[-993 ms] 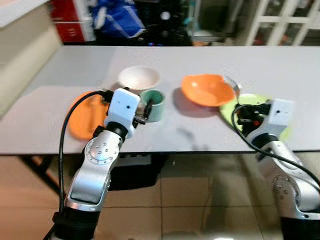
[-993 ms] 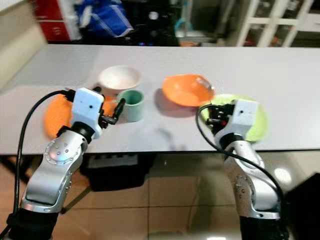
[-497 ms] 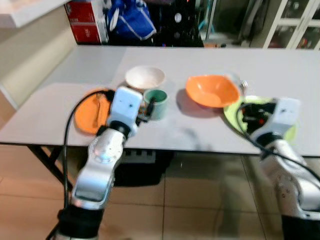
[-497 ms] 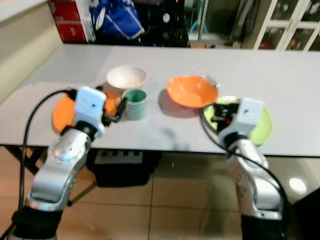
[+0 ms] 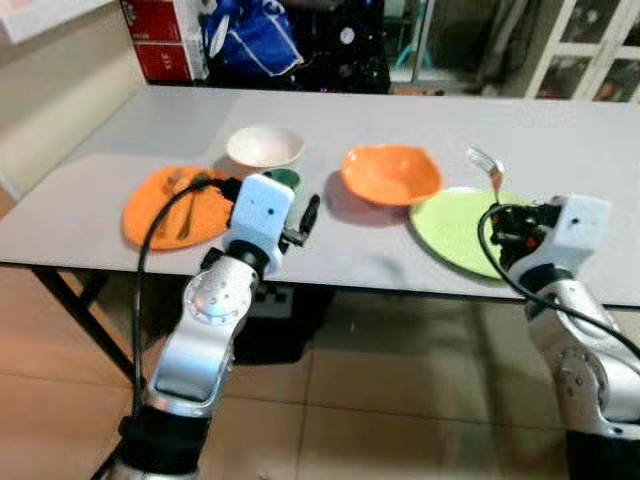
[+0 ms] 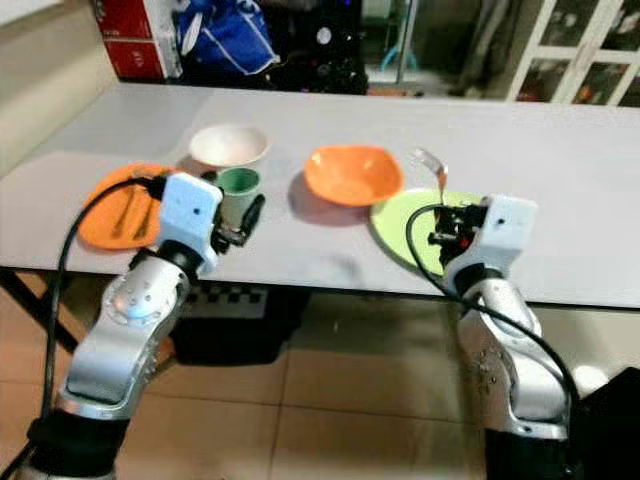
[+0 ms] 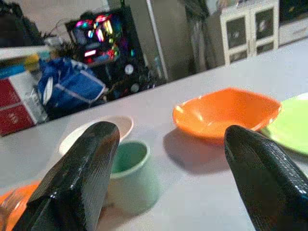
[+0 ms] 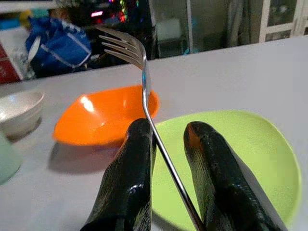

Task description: Setting the table

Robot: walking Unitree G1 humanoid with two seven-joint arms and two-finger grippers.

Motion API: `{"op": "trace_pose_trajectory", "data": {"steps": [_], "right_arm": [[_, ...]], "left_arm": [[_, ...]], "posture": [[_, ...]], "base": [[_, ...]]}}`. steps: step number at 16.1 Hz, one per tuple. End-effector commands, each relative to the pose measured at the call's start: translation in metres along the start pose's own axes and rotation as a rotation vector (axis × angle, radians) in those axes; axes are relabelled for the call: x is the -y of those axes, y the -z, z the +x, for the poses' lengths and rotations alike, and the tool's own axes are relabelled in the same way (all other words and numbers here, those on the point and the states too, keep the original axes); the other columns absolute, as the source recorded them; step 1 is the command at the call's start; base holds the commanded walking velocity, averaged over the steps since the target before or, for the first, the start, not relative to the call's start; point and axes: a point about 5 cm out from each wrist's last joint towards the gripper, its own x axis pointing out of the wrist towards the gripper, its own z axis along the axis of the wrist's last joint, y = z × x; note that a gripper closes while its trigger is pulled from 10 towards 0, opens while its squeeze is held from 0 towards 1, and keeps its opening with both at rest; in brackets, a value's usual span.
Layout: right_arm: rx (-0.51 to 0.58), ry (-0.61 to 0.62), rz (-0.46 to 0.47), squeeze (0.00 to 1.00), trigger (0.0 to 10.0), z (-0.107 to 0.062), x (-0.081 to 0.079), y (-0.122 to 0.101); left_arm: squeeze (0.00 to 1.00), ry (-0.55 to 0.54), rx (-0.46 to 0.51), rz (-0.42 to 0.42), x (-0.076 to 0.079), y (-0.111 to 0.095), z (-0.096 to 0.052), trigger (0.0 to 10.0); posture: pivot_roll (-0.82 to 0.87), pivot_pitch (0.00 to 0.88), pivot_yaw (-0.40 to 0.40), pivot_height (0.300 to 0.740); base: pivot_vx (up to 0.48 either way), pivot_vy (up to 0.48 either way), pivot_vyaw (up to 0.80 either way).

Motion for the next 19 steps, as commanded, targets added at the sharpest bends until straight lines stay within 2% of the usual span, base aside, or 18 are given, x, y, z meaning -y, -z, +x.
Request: {"op": "trace_pose_trajectory", "data": {"steps": [1,13,16,19], "right_arm": [[0.016,0.003,-0.013,0.00,10.0,0.0009,-0.0023,-0.0052],[-0.005,0.036,-0.006,0.00,10.0,0.0003,-0.0011,-0.0001],[-0.017,0.039,-0.012,0.00,10.0,0.0006,-0.0028,0.0012],[-0.034,0.041,-0.015,0.00,10.0,0.0012,-0.0037,0.0025]], "left_arm": [[0.00,-0.002,0.002,0.008,-0.0015,-0.0010,0.0001,10.0],[0.00,-0.005,-0.001,0.011,-0.0029,-0.0009,0.0009,10.0],[0.00,-0.058,-0.030,-0.030,-0.0091,-0.0003,0.0038,10.0],[0.00,-0.017,-0.008,-0.032,-0.0076,-0.0019,0.0037,10.0]], "posture": [[-0.03,0.000,0.017,0.740],[-0.03,0.000,0.026,0.740],[-0.03,0.000,0.027,0.740],[-0.03,0.000,0.029,0.740]], "base": [[0.000,-0.334,0.00],[0.000,-0.333,0.00],[0.000,0.000,0.00],[0.000,0.000,0.00]]}}
